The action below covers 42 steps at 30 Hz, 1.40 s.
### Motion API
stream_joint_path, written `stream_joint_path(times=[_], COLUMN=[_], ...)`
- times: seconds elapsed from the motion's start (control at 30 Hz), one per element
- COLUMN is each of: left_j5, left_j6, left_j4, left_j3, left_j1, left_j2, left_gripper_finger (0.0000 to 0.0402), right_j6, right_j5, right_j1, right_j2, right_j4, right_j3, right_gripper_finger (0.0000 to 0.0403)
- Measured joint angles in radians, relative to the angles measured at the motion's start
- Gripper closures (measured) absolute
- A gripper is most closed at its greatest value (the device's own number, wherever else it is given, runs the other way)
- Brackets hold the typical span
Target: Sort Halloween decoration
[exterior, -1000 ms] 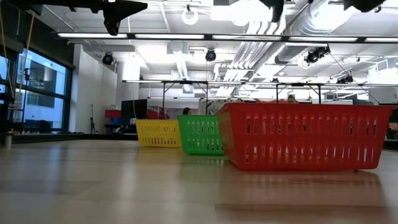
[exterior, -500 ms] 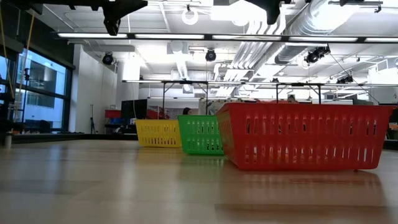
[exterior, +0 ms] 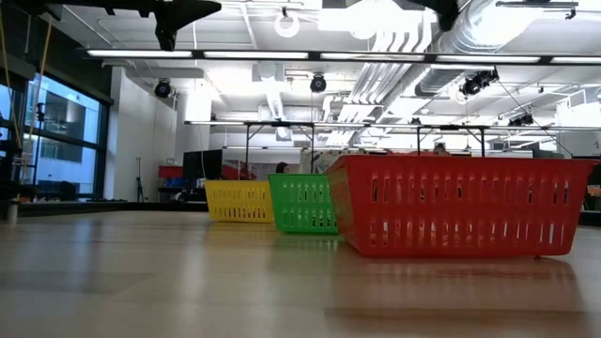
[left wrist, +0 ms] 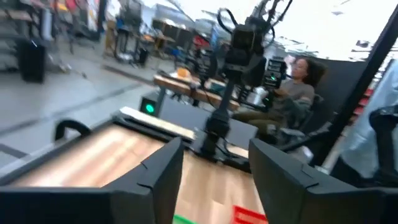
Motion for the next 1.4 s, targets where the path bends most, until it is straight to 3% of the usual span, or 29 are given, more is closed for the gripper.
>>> stream_joint_path(times=[0.2,0.3,0.37,0.47,0.73,0.93,1.4], left_j5=[0.042,0.095,0.116,0.115,0.102,0.085,0.025], left_j6=[0.083,0.121,0.125,0.11,0.014,-0.083,-0.097], left_j4=[-0.024,-0.048,-0.047,-0.039,0.112,0.179,0.092], left_j3=[0.001,-0.012,-0.044,-0.112,-0.354,-0.5,-0.496], left_j1=[0.045,0.058,0.07,0.088,0.109,0.109,0.109], left_j2=[-0.056,-0.091,-0.132,-0.212,-0.432,-0.524,-0.543], left_gripper_finger=[0.0309,0.0374,0.0393,0.0386,0.0399,0.0401,0.0401], right_j6=[0.027,0.063,0.094,0.136,0.201,0.241,0.195], right_j5=[0.093,0.133,0.156,0.159,0.189,0.208,0.151], right_j1=[0.0,0.0,0.0,0.0,0.0,0.0,0.0], right_j2=[-0.166,-0.24,-0.285,-0.349,-0.472,-0.518,-0.568], right_j4=[-0.197,-0.322,-0.408,-0.503,-0.596,-0.678,-0.723], right_j3=[0.0,0.0,0.0,0.0,0.0,0.0,-0.001], right_gripper_finger=[0.0244,0.0291,0.0337,0.0391,0.0399,0.0401,0.0402])
